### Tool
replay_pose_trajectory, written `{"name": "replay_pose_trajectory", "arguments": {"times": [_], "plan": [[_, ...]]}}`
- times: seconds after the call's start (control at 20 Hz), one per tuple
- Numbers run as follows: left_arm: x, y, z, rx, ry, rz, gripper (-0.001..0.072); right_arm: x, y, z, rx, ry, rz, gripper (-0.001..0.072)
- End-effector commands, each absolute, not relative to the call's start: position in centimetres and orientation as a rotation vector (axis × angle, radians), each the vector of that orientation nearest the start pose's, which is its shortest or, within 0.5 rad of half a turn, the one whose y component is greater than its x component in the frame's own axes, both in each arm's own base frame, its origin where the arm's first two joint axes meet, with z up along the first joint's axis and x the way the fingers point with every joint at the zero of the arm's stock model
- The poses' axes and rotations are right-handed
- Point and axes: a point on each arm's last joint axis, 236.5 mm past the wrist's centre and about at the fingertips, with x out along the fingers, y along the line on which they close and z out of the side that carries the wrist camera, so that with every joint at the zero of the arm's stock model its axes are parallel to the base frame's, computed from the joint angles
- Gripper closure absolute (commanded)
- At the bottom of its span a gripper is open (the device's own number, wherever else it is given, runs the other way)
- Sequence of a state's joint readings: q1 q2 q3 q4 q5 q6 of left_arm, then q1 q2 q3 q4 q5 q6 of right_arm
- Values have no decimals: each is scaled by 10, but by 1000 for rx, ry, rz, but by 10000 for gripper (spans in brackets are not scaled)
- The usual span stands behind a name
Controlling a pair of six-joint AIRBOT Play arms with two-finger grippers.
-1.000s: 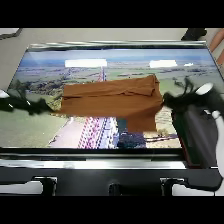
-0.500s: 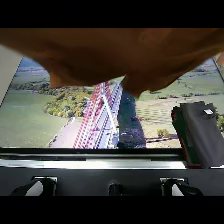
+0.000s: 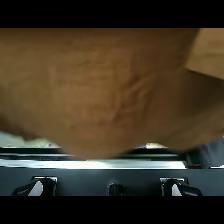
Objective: Fold the shirts.
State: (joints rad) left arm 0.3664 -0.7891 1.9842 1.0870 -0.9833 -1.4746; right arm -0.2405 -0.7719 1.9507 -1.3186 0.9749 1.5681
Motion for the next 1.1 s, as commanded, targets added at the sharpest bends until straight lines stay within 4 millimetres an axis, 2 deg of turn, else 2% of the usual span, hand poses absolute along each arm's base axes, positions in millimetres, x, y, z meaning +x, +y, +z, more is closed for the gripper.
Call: {"name": "replay_pose_trajectory", "arguments": {"times": [0.0, 0.05, 0.2, 0.3, 0.35, 0.4, 0.5, 0.6, 0.65, 0.75, 0.9, 1.0, 1.05], "plan": [[287, 12, 489, -104, 109, -30, 683, 284, -13, 484, 165, 122, -16, 674], [312, 20, 447, -126, 257, -37, 683, 307, -16, 443, 181, 285, -12, 674], [385, 38, 297, -164, 676, -101, 683, 372, -19, 292, 266, 832, 34, 675], [422, 45, 194, -230, 891, -125, 683, 414, -8, 196, 289, 1085, 66, 675], [438, 47, 145, -269, 977, -127, 683, 435, 2, 154, 292, 1163, 83, 675], [453, 49, 106, -299, 1034, -123, 683, 459, 17, 113, 310, 1218, 93, 675], [481, 53, 44, -363, 1109, -110, 683, 513, 46, 51, 377, 1204, 90, 674], [505, 47, 9, -424, 1121, -121, 682, 556, 67, 12, 506, 1136, 76, 673], [517, 41, 0, -452, 1111, -132, 682, 569, 71, 2, 574, 1110, 67, 673], [532, 34, -12, -478, 1090, -138, 681, 581, 73, -6, 613, 1079, 66, 673], [526, 32, -19, -433, 1118, -167, 681, 572, 59, -1, 473, 1092, 67, 673], [501, 30, -21, -432, 1212, -219, 681, 548, 40, 3, 300, 1160, 60, 673], [481, 27, -25, -440, 1292, -246, 681, 528, 27, -1, 224, 1241, 31, 673]]}}
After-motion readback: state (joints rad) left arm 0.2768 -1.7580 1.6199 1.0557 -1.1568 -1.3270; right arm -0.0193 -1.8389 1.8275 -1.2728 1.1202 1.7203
